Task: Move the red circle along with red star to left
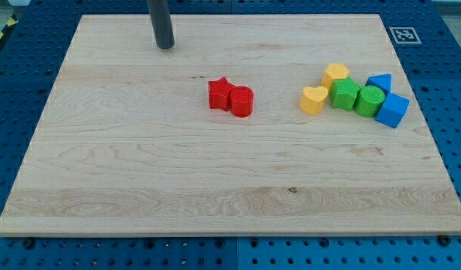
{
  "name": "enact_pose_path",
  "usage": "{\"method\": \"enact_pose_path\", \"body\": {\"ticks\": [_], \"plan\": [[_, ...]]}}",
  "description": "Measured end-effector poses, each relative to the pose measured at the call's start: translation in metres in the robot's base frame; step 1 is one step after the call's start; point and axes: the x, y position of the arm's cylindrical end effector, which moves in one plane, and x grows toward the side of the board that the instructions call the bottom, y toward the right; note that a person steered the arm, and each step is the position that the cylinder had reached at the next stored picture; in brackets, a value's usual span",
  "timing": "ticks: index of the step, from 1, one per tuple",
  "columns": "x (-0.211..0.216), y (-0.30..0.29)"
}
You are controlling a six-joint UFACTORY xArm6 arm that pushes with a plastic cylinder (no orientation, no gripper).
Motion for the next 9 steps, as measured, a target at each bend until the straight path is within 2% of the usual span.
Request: {"method": "enact_pose_path", "body": {"ticks": [4, 5, 6, 7, 8, 9], "plan": [[0.003, 0.002], [0.004, 0.039], [0.009, 0.118], [0.064, 0.134], [0.096, 0.137], [0.1, 0.147]]}}
